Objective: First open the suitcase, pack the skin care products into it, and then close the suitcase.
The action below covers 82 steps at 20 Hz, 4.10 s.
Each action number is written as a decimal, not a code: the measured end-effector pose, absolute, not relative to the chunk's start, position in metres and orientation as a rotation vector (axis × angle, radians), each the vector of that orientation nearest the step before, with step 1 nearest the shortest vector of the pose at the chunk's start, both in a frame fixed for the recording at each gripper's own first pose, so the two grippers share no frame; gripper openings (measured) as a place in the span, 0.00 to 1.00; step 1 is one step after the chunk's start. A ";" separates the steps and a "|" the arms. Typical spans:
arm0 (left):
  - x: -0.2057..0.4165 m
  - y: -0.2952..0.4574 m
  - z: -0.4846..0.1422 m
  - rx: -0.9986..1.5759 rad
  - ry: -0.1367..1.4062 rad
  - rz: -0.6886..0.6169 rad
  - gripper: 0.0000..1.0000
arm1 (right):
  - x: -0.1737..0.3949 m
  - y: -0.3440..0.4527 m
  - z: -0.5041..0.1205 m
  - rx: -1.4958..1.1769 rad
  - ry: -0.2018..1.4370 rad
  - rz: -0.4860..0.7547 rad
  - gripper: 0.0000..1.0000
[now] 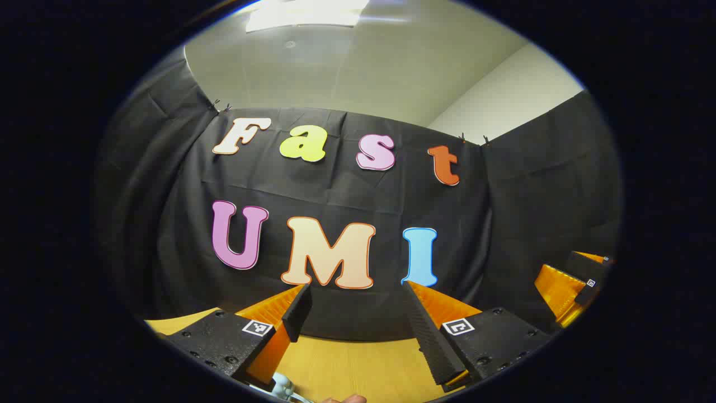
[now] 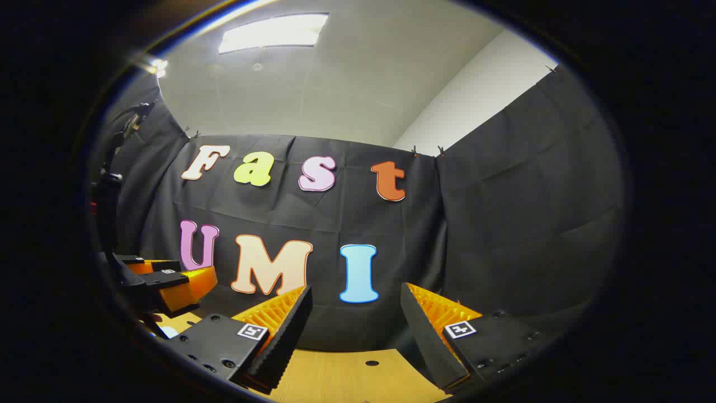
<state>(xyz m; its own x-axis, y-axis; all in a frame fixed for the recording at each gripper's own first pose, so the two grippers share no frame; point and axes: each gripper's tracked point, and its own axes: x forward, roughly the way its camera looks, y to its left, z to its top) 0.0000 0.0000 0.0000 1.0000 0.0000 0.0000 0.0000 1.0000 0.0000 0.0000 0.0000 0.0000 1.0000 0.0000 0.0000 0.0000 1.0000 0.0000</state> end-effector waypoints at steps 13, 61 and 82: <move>-0.044 0.041 -0.029 0.037 0.047 0.116 0.94 | -0.004 0.002 -0.023 0.045 0.016 0.036 0.98; -0.144 0.086 -0.398 -0.039 1.191 0.165 0.04 | -0.034 -0.056 -0.125 -0.068 0.261 -0.023 0.99; -0.092 0.108 -0.224 0.133 0.909 0.070 0.00 | -0.030 -0.022 -0.149 0.097 0.252 0.116 0.98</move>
